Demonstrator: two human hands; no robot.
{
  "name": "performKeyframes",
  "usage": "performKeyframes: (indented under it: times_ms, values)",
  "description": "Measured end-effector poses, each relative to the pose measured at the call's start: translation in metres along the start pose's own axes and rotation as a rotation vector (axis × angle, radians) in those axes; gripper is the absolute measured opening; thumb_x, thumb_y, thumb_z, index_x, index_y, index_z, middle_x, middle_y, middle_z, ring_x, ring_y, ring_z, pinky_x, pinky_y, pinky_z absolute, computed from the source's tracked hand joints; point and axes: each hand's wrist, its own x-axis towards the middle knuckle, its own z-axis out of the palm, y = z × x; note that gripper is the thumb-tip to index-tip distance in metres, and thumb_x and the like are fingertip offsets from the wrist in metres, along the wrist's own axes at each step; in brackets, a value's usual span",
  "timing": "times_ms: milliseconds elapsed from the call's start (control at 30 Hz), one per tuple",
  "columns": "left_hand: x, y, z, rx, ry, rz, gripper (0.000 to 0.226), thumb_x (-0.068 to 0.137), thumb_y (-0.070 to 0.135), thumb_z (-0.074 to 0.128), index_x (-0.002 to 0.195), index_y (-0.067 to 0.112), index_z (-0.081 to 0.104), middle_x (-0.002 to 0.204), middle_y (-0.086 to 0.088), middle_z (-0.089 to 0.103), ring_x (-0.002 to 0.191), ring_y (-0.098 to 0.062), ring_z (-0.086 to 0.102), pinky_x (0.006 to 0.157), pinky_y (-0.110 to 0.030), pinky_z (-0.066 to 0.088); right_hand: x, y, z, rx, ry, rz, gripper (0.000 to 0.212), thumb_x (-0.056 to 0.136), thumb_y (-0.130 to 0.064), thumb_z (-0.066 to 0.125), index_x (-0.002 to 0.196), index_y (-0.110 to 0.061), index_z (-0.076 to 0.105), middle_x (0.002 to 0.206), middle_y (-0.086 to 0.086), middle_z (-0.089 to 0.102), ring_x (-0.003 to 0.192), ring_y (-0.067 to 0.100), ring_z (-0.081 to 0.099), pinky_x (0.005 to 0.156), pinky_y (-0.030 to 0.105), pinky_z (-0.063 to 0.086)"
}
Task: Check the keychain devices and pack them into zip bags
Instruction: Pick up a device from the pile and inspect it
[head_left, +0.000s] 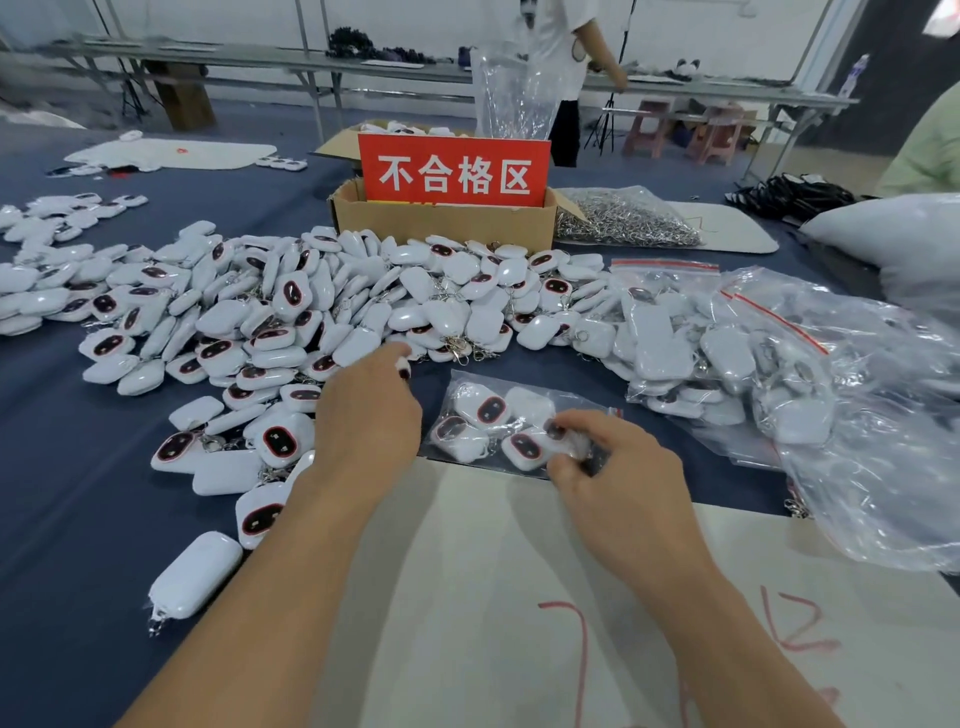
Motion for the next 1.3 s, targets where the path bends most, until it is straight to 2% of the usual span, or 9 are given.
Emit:
performKeyframes:
  times_ms: [100,167,300,400,467,667,767,1000,1300]
  values:
    - [-0.004,0.016,-0.004,-0.381,0.051,-0.027,0.035,0.098,0.019,0.064,0.129,0.035,0.059,0.092,0.007,0.075,0.078,-0.015,0.069,0.064,-0.015,0.048,0.000,-0.001,-0.001,0.043,0.097,-0.034,0.030,0.090,-0.027,0.070,0.118,-0.039,0.072,0.108,-0.024,0.063,0.100,-0.017,0.051,0.083,-0.004,0.030]
    - [-0.015,0.034,-0.008,-0.566,-0.036,-0.023,0.029,0.089,0.022,0.076,0.108,0.036,0.061,0.074,0.015,0.075,0.063,-0.008,0.070,0.053,-0.016,0.051,0.000,0.001,-0.003,0.099,0.119,-0.002,0.034,0.092,-0.028,0.069,0.122,-0.043,0.069,0.113,-0.026,0.065,0.099,-0.022,0.052,0.083,-0.001,0.034]
    - [-0.039,0.063,-0.008,-0.741,-0.107,0.054,0.017,0.080,0.024,0.081,0.089,0.033,0.069,0.069,0.016,0.076,0.059,-0.005,0.071,0.054,-0.016,0.051,0.002,0.001,-0.007,0.367,0.171,0.007,0.031,0.091,-0.022,0.066,0.116,-0.040,0.072,0.104,-0.031,0.073,0.098,-0.004,0.070,0.085,0.014,0.049]
    - [-0.055,0.079,0.001,-0.885,-0.206,0.037,0.009,0.089,0.025,0.074,0.093,0.031,0.068,0.069,0.007,0.077,0.060,-0.013,0.072,0.057,-0.024,0.057,0.004,-0.001,-0.009,0.696,-0.028,0.084,0.026,0.086,-0.024,0.061,0.105,-0.021,0.079,0.099,-0.001,0.079,0.089,0.019,0.075,0.080,0.035,0.062]
    - [-0.064,0.085,0.009,-0.788,-0.215,0.074,0.004,0.096,0.027,0.066,0.094,0.030,0.064,0.066,0.009,0.074,0.056,-0.009,0.065,0.060,-0.025,0.055,0.004,-0.002,-0.010,0.777,-0.132,0.145,0.024,0.092,-0.026,0.059,0.101,-0.016,0.079,0.100,0.012,0.079,0.089,0.029,0.074,0.077,0.041,0.065]
    - [-0.057,0.078,0.006,-0.551,-0.136,0.179,0.016,0.099,0.029,0.060,0.085,0.032,0.068,0.069,0.019,0.068,0.069,-0.005,0.061,0.063,-0.018,0.043,0.004,-0.002,-0.013,0.726,-0.167,0.158,0.031,0.103,-0.013,0.055,0.099,-0.027,0.082,0.095,0.006,0.080,0.094,0.029,0.077,0.087,0.046,0.063]
    - [-0.056,0.073,0.004,-0.420,-0.032,0.221,0.009,0.089,0.038,0.065,0.090,0.046,0.070,0.075,0.020,0.069,0.078,-0.002,0.062,0.070,-0.015,0.044,0.007,-0.002,-0.017,0.791,-0.184,0.177,0.033,0.103,-0.006,0.053,0.098,-0.021,0.083,0.097,0.015,0.079,0.090,0.032,0.078,0.074,0.034,0.064]
    - [-0.060,0.080,0.009,-0.835,-0.426,0.098,0.026,0.093,0.014,0.066,0.109,0.028,0.080,0.087,0.009,0.079,0.071,-0.007,0.070,0.069,-0.029,0.058,0.008,-0.001,-0.019,0.861,-0.196,0.204,0.029,0.100,-0.002,0.053,0.096,-0.006,0.081,0.100,0.031,0.074,0.081,0.034,0.074,0.079,0.050,0.065]
    - [-0.057,0.081,0.009,-0.987,-0.431,0.040,0.017,0.094,0.008,0.071,0.096,0.019,0.083,0.066,-0.001,0.073,0.047,-0.013,0.056,0.049,-0.021,0.051,0.011,0.000,-0.023,0.949,-0.338,0.205,0.033,0.085,0.010,0.048,0.099,0.004,0.077,0.094,0.035,0.069,0.083,0.034,0.067,0.091,0.056,0.059]
